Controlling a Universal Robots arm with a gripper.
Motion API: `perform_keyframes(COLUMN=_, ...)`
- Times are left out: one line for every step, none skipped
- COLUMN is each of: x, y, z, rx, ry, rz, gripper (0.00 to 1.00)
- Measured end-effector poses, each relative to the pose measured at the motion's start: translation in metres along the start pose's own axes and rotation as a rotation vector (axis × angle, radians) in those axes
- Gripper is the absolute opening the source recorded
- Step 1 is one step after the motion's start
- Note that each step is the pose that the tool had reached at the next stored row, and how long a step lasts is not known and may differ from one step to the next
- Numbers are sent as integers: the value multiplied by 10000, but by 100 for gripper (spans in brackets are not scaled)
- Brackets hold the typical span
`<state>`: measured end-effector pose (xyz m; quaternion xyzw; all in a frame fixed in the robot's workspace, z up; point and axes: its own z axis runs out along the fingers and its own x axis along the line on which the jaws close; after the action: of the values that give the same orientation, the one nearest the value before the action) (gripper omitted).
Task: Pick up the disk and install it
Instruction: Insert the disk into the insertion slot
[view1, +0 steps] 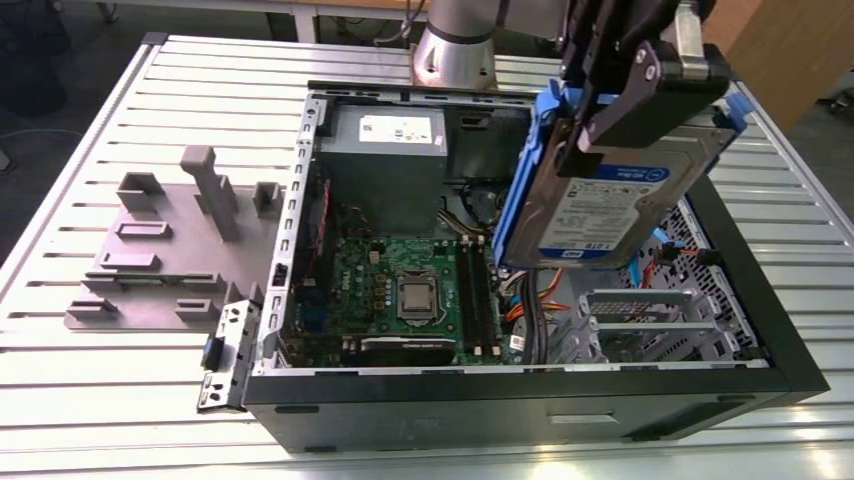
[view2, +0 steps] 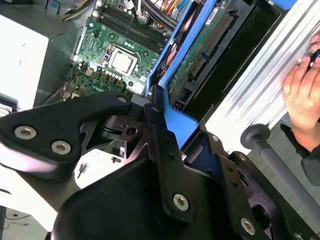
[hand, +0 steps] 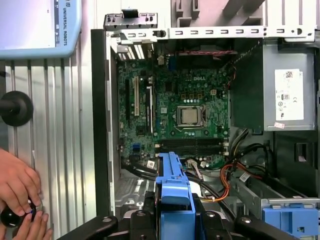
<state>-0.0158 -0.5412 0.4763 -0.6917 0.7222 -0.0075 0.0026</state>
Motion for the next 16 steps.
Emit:
perform_keyframes(x=6, y=-17, z=2, rx=0, ry=0, rz=0, gripper=36)
perform_keyframes(x=15, y=-31, z=5, rx=-1, ry=1, rz=1, gripper=36)
perform_keyframes(x=26, y=-46, z=9, rx=0, ry=0, rz=1, gripper=36)
perform_keyframes(x=38, y=-61, z=12, rx=-1, ry=0, rz=1, gripper=36)
perform_keyframes(x=49, y=-75, z=15, rx=0, ry=0, rz=1, gripper=36)
perform_keyframes(x=57, y=-92, z=18, rx=-1, ry=1, rz=2, gripper=36)
perform_keyframes(x=63, y=-112, z=23, rx=0, ry=0, rz=2, gripper=36)
perform_keyframes(x=67, y=-133, z=28, rx=0, ry=-1, rz=2, gripper=36)
perform_keyframes(x=72, y=-154, z=32, rx=0, ry=-1, rz=2, gripper=36)
perform_keyframes(x=79, y=-175, z=37, rx=-1, ry=2, rz=2, gripper=36)
perform_keyframes(x=87, y=-197, z=44, rx=0, ry=0, rz=1, gripper=36)
perform_keyframes(x=95, y=-219, z=51, rx=-1, ry=1, rz=1, gripper=36)
perform_keyframes(x=103, y=-242, z=57, rx=-1, ry=2, rz=1, gripper=36)
perform_keyframes(x=111, y=-262, z=64, rx=-1, ry=2, rz=2, gripper=36)
perform_keyframes(x=119, y=-280, z=70, rx=-1, ry=2, rz=3, gripper=36)
perform_keyframes(x=126, y=-299, z=77, rx=-1, ry=2, rz=2, gripper=36)
